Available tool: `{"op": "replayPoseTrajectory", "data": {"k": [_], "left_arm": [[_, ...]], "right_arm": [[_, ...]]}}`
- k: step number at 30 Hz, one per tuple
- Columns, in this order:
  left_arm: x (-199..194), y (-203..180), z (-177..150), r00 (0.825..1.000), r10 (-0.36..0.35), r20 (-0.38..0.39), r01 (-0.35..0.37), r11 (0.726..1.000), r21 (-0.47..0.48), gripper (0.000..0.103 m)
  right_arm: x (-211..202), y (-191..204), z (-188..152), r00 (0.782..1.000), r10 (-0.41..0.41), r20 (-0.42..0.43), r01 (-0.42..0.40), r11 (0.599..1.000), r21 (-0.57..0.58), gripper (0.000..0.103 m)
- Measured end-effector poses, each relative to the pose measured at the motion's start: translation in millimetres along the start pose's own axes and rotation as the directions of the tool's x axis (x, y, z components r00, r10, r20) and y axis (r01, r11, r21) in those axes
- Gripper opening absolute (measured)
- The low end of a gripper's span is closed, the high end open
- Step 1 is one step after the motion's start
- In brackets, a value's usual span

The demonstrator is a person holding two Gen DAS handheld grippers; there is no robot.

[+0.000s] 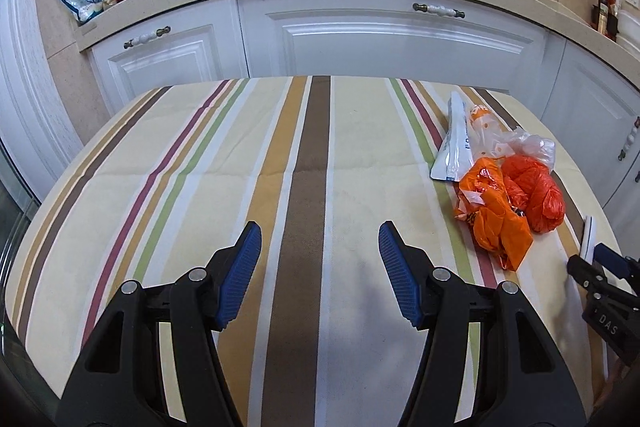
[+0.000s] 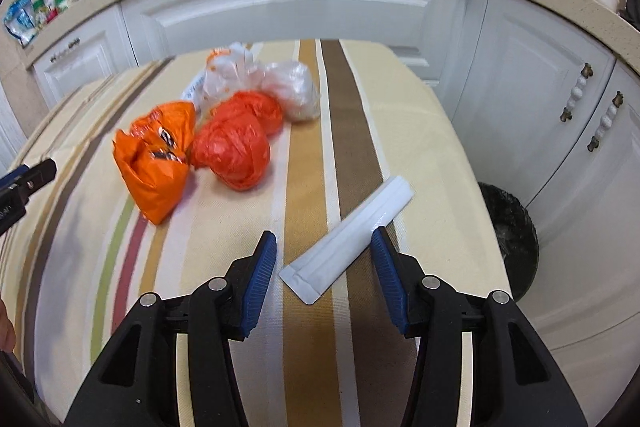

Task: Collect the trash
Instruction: 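Move both tools back over the table toward the white paper strip, then grasp the white paper strip with the right gripper while the left grasps the orange printed bag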

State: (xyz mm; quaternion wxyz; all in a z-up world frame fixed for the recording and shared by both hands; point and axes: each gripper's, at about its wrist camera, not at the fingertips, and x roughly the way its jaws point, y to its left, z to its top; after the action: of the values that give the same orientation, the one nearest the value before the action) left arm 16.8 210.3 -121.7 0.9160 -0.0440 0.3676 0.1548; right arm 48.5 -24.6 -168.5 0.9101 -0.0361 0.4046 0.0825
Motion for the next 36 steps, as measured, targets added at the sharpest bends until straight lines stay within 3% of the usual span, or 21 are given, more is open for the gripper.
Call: {"op": "replayPoseTrajectory", "data": {"k": [7, 15, 22, 29, 36], "left_arm": [[1, -11, -4, 0.999, -0.047, -0.014, 0.047, 0.999, 0.009, 0.059], [-5, -35, -9, 0.997, -0.079, -0.015, 0.079, 0.996, 0.044, 0.059], [-9, -58, -12, 0.995, -0.095, -0.018, 0.097, 0.992, 0.076, 0.059], [-13, -77, -12, 0.994, -0.107, -0.009, 0.107, 0.99, 0.09, 0.06], [-12, -100, -2, 0.995, -0.097, 0.014, 0.095, 0.991, 0.092, 0.068]], "right_arm": [[-4, -21, -4, 0.997, -0.071, 0.0, 0.071, 0.997, 0.025, 0.051], [-8, -26, 2, 0.999, -0.009, 0.037, 0.009, 1.0, 0.011, 0.051], [-5, -25, -3, 0.998, 0.063, 0.008, -0.063, 0.998, -0.014, 0.022], [-16, -36, -6, 0.995, 0.082, 0.054, -0.082, 0.997, -0.004, 0.022], [-28, -62, -6, 0.991, 0.079, 0.111, -0.081, 0.997, 0.019, 0.022]]}}
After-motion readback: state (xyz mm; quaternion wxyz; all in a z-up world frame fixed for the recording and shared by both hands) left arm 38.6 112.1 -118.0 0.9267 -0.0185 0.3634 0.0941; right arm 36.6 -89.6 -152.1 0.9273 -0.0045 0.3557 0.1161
